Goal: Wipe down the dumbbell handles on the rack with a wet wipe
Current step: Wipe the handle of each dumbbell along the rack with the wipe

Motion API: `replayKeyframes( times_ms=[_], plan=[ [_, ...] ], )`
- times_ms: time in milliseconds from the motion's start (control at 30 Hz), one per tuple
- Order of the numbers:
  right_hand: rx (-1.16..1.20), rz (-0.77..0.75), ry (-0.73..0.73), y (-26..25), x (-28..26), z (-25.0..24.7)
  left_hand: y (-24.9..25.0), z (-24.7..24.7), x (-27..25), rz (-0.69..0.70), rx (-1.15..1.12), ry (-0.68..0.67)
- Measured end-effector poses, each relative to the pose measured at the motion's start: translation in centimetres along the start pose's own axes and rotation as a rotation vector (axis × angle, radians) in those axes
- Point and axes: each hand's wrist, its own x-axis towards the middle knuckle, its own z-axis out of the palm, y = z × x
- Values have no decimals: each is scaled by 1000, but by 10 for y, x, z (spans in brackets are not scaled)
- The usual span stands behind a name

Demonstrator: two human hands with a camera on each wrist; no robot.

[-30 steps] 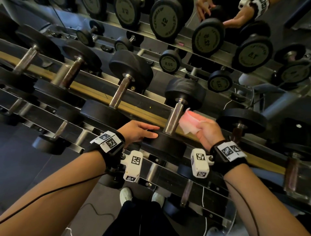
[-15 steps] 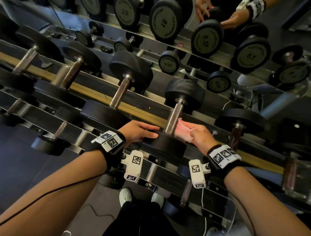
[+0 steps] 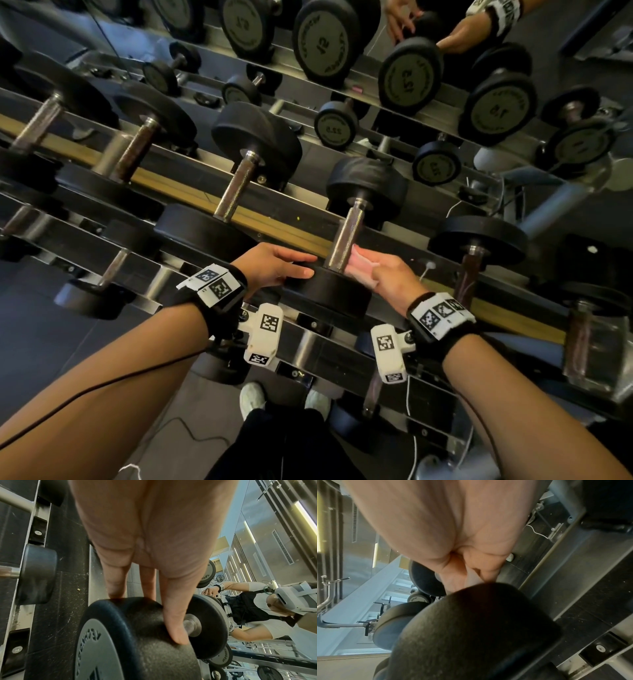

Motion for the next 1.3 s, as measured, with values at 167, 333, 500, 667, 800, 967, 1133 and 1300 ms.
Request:
replayKeyframes(
  times_ms=[167,333,500,667,800,967,1133,1300],
  plan=[
    [-53,-67,140,1,18,-17,-2,-1,-1,15,3,-1],
    [-162,61,78,-2,34,11,-2,2,-3,17,-8,10],
    [20,39,51,6,25,12,-4,3,-4,23,1,34],
    [4,43,-14,17,11,-7,-5,1,-2,17,32,22],
    [28,20,43,1,10,-13,-6,-1,0,22,38,15],
    [-144,17,86,5,38,9,-6,0,0,21,6,17],
    [-72,29,102,-1,22,11,-5,2,-1,32,23,16],
    [60,-50,43,-22,-17,-5,7,9,-2,129,159,67]
  ],
)
